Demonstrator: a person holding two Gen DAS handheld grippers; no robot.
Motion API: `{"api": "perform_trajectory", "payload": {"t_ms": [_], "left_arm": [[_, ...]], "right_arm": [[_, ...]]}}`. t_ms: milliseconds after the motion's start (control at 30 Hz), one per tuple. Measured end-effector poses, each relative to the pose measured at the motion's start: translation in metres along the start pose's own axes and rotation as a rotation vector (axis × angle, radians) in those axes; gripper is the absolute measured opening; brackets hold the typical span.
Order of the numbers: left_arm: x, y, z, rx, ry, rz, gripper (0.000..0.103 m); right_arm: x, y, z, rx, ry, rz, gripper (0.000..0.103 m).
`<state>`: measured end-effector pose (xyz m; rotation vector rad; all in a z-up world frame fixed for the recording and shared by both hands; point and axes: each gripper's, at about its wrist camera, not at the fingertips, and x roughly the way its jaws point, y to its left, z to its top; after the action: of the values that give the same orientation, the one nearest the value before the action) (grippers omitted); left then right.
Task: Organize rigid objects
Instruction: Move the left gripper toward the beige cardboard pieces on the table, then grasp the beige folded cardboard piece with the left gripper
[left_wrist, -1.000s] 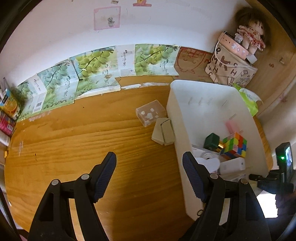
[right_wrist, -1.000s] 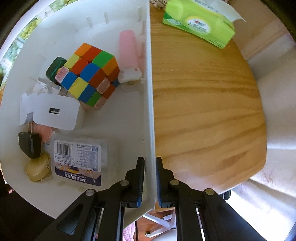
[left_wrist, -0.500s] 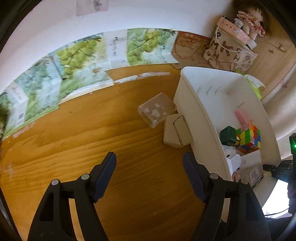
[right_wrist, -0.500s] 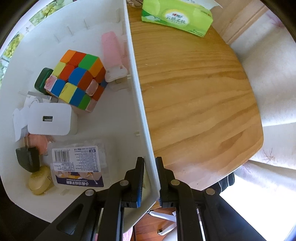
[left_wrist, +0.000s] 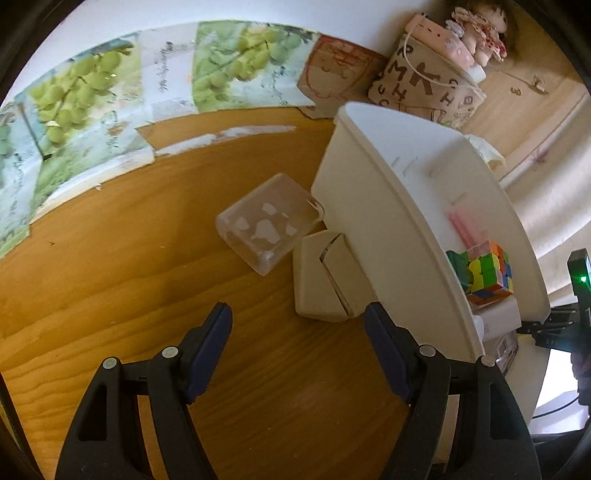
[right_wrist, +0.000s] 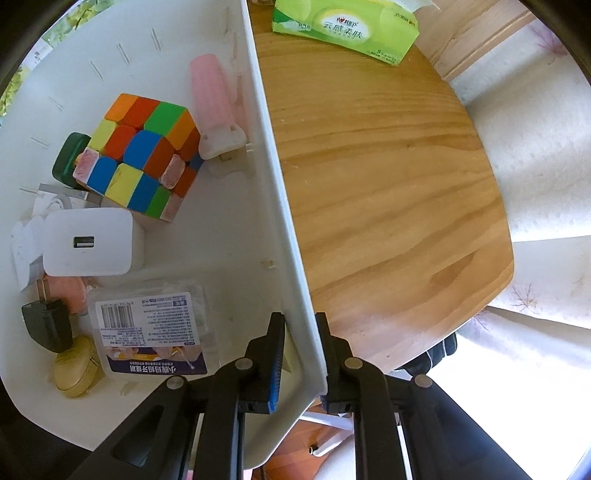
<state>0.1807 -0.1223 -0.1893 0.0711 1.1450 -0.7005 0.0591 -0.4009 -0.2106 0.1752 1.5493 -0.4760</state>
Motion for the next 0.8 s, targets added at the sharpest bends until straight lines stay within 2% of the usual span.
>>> {"api": "perform_trajectory", "payload": {"t_ms": [133, 467, 800], "left_arm": [[0.009, -0.002, 0.001, 0.017, 0.019, -0.004, 0.077], [0.020, -0.009, 0.006, -0.019, 0.046, -0.031, 0.077], [0.025, -0.012, 0.011, -0.054, 0.051, 0.017, 0.077]], "right_arm": [[-0.001, 0.004, 0.005, 0.005, 0.012, -0.012, 0.016], [-0.001, -0.001, 0.005, 0.057, 0.012, -0.005, 0.016], [-0.001, -0.007, 0.007, 0.054, -0.002, 0.000, 0.016]]}}
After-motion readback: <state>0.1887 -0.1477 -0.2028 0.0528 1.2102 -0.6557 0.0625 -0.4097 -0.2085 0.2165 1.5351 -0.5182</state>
